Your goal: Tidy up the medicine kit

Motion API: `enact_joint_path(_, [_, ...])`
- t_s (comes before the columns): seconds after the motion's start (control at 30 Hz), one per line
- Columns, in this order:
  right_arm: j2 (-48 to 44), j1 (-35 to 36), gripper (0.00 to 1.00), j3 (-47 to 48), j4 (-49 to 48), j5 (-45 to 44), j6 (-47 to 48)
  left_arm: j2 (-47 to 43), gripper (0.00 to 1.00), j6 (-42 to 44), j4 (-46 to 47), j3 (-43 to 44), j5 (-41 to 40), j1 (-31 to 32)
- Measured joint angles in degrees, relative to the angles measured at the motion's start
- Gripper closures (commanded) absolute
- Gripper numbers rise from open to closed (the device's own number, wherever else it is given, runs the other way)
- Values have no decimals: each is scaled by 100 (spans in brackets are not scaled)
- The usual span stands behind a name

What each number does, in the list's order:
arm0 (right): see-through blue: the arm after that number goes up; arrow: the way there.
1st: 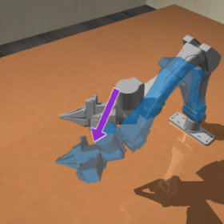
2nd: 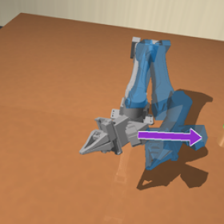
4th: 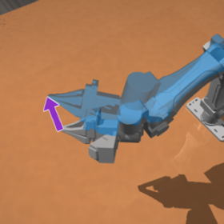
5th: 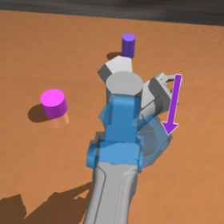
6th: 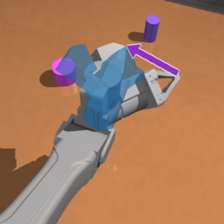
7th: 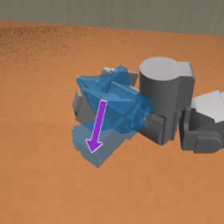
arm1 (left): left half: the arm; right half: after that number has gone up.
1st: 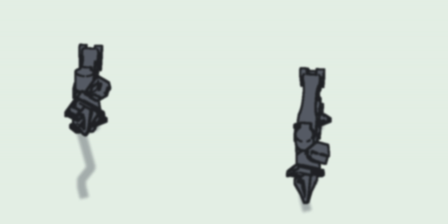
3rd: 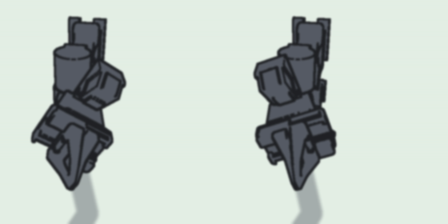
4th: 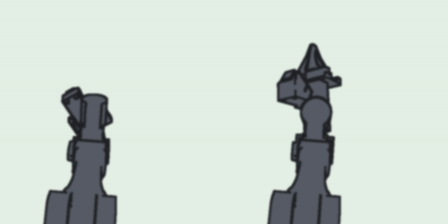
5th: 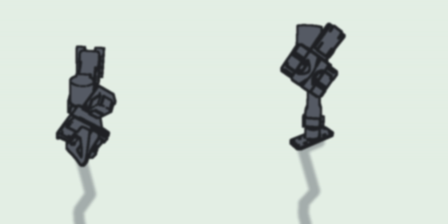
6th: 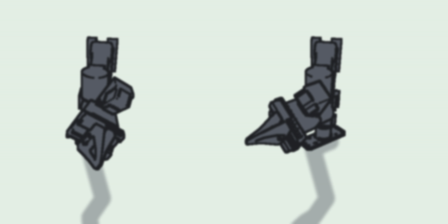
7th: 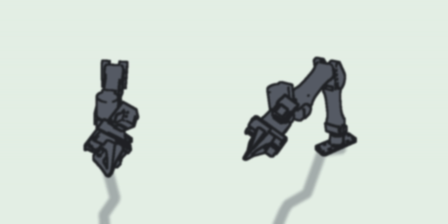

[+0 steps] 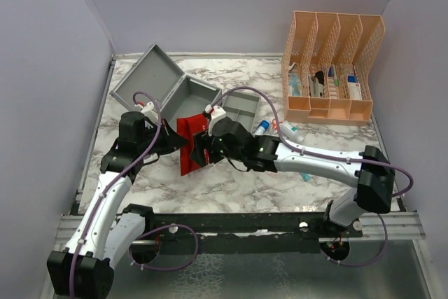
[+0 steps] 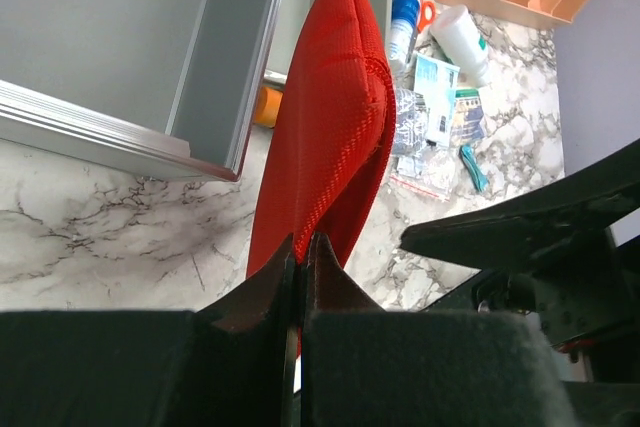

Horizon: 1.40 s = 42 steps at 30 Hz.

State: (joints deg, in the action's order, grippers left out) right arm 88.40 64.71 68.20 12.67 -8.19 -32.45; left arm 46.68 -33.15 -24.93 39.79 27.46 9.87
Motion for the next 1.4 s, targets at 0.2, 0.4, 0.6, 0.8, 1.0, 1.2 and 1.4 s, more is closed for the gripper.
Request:
enact_joint_path(0.2, [658,98,37,514,55,-210,-109,0,100,-74,-33,0,-48,0])
enact_joint_path(0.4, [1123,98,46,872,164,-490,-238,0,100,-105,-37,-7,-70,0])
enact_joint_path(0.6, [1233,173,58,953,446,-1047,-461,-2,100,-109,-48,-63,-118,0])
enact_joint_path(0.8, [1233,160,66,951,863,-1733,-658,-28,100,-105,-59,-83,-184,0])
enact_joint_path(1.0, [1233,160,67,935,898,-1947,-673,-42,100,-105,-96,-83,-232,0])
enact_joint_path(1.2, [1318,160,99,951,846,-1939,-682,-98,64,-96,-170,-101,-258,0])
enact_joint_path(1.4, [1272,155,99,734,575,-1779,-833,-151,48,-96,-192,-297,-236,0])
